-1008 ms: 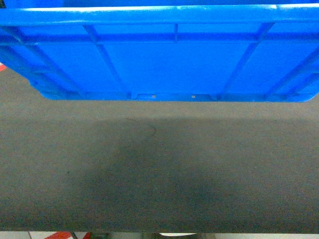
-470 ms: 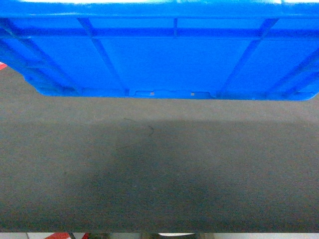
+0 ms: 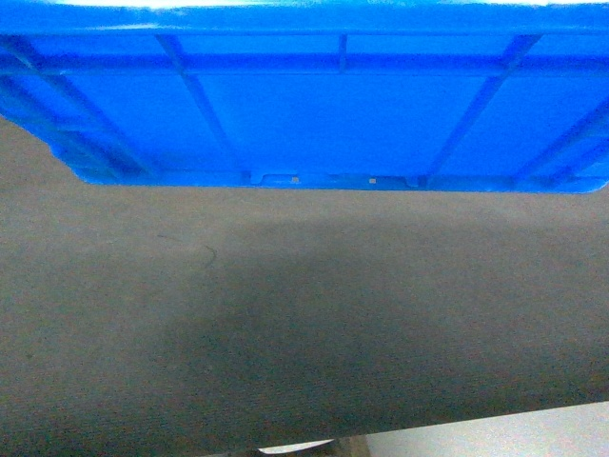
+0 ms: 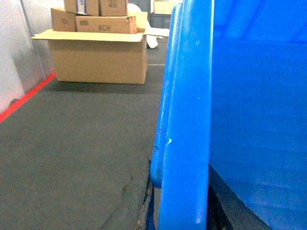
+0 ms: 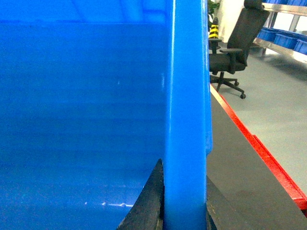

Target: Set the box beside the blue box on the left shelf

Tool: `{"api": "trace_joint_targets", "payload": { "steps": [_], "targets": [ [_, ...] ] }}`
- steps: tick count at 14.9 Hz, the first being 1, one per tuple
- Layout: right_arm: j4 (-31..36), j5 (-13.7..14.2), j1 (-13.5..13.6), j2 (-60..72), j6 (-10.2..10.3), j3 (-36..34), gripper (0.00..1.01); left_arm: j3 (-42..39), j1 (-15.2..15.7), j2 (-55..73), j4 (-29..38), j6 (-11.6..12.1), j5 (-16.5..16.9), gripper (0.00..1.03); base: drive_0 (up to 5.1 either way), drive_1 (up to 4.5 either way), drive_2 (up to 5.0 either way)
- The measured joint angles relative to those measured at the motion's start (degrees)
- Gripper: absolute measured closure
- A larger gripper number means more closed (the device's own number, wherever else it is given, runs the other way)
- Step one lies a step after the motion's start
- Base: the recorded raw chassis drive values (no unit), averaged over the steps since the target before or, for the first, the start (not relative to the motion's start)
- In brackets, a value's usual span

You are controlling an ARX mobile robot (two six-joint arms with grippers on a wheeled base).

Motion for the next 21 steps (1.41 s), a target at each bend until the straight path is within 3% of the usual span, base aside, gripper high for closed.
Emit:
{"api": "trace_joint_targets", "payload": {
  "steps": [9,21],
  "targets": [
    [0.0,0.0,0.0,0.0,-0.1,0.0,0.92,0.0,0.0,0.0,0.0,0.0,0.0,0.85,0.0,0.0,0.0],
    [0.0,0.0,0.0,0.0,-0.1,0.0,0.92,0.0,0.0,0.0,0.0,0.0,0.0,0.85,-1.7,-1.67,-1.7]
  ]
}}
